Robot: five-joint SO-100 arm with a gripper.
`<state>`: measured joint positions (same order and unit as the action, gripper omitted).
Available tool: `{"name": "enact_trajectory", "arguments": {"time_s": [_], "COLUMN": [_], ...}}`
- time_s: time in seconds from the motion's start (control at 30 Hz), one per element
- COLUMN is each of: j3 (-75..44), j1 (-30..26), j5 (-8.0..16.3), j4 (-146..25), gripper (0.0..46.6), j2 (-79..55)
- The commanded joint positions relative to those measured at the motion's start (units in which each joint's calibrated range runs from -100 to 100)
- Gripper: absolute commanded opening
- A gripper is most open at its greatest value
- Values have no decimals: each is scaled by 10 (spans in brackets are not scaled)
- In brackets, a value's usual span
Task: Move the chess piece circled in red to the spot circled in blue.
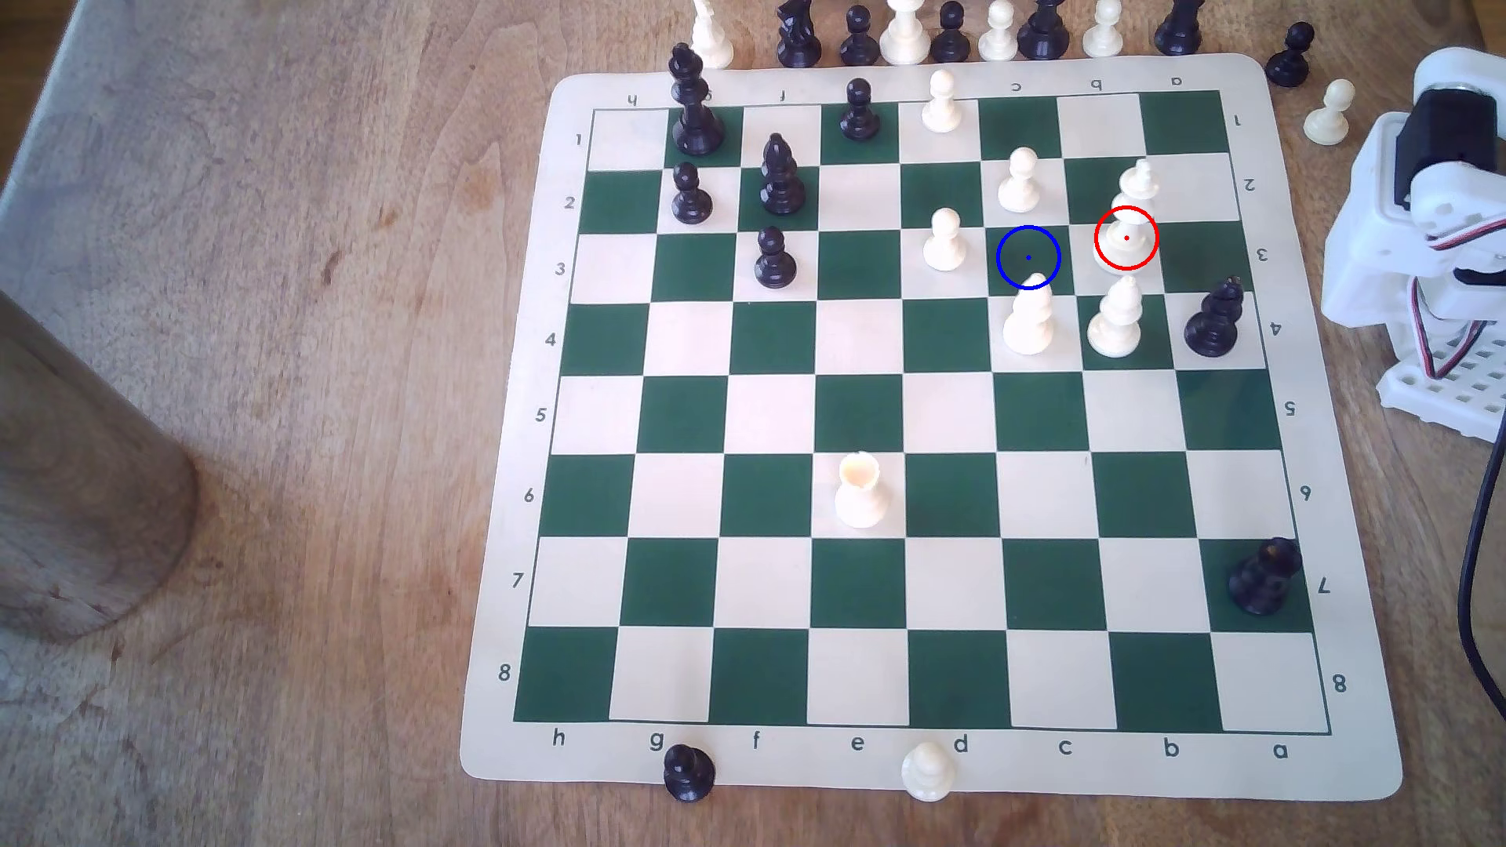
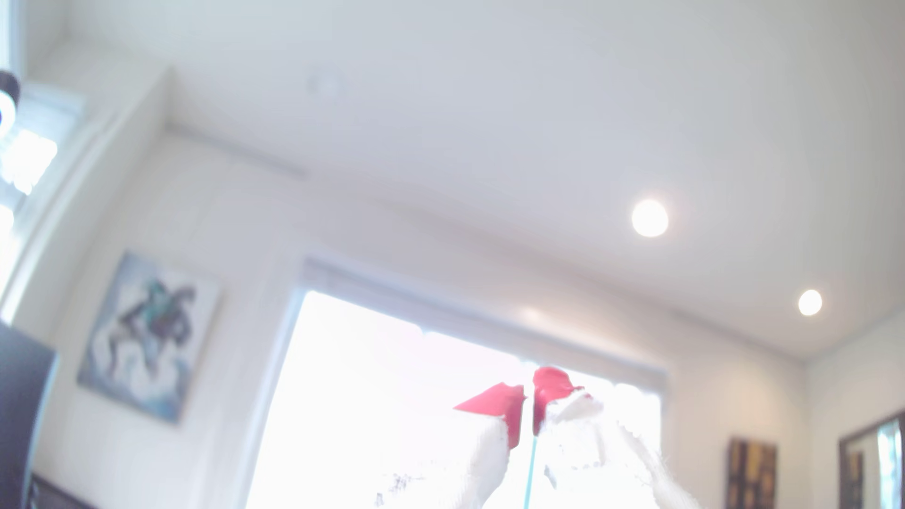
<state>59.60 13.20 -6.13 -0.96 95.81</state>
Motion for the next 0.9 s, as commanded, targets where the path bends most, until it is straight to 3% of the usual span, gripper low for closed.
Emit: {"name": "enact_trajectory", "arguments": {"time_s": [0.0,0.03,0.2,0.23,0.37,0.5,0.63,0.87], "j3": [-104,-112,-123,-120,-122,-126,-127,-175], "j1": [45,46,71,71,83,119,108,73], "j5": [5,17,21,45,45,46,64,127], "j4": [-225,-253,-384,-430,-547,-664,-747,-871], "gripper": [2,3,2,6,63,69,87,166], "j2": [-1,-1,-1,-1,-1,1,-17,-158]}}
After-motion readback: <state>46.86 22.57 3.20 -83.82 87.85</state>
